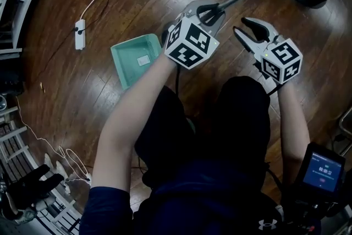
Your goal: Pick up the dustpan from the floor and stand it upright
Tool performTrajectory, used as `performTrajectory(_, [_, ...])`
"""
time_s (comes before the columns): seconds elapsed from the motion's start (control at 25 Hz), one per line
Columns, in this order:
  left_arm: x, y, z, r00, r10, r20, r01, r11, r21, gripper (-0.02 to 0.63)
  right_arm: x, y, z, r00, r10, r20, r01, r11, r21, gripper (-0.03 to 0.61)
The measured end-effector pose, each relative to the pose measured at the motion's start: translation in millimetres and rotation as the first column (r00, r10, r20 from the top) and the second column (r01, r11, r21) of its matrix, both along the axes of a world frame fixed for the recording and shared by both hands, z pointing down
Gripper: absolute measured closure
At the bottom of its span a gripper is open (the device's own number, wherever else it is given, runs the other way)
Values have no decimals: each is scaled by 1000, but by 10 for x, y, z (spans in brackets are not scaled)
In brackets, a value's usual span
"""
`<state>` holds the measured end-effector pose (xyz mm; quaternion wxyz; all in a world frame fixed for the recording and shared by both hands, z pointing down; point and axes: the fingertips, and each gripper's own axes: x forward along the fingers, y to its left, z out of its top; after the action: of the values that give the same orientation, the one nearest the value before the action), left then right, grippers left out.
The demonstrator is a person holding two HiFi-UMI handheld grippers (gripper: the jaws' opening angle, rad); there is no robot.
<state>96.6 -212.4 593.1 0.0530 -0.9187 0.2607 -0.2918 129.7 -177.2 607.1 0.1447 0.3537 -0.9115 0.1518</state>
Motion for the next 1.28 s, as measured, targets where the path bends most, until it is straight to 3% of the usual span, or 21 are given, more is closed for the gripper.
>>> performTrajectory(0.12, [24, 14, -108, 1000, -1, -15, 1, 1000, 8, 522, -339, 1, 69, 994, -100, -53, 100, 995, 7, 414])
performTrajectory(0.32, [72, 56, -341, 999, 29, -32, -28, 999, 28, 519, -638, -75, 35, 982, -178, -59, 178, 984, 4, 387])
performTrajectory(0.64, [155, 114, -534, 996, 56, -66, -52, 997, 63, 518, -867, -151, -94, 982, -182, -44, 183, 983, 23, 389])
performTrajectory(0.88, [131, 122, -681, 991, 76, -108, -63, 991, 116, 515, -931, -206, -236, 986, -160, -36, 163, 983, 84, 448])
performTrajectory(1.0, [46, 121, -726, 989, 86, -119, -69, 988, 142, 508, -954, -212, -283, 986, -163, -35, 165, 982, 95, 449])
performTrajectory(1.16, [-195, 72, -806, 984, 49, -174, -29, 993, 117, 445, -1009, -239, -366, 985, -169, -18, 170, 980, 102, 453])
performTrajectory(1.28, [-367, 129, -895, 983, 37, -179, -14, 991, 130, 443, -1057, -211, -413, 984, -180, -8, 180, 977, 111, 456])
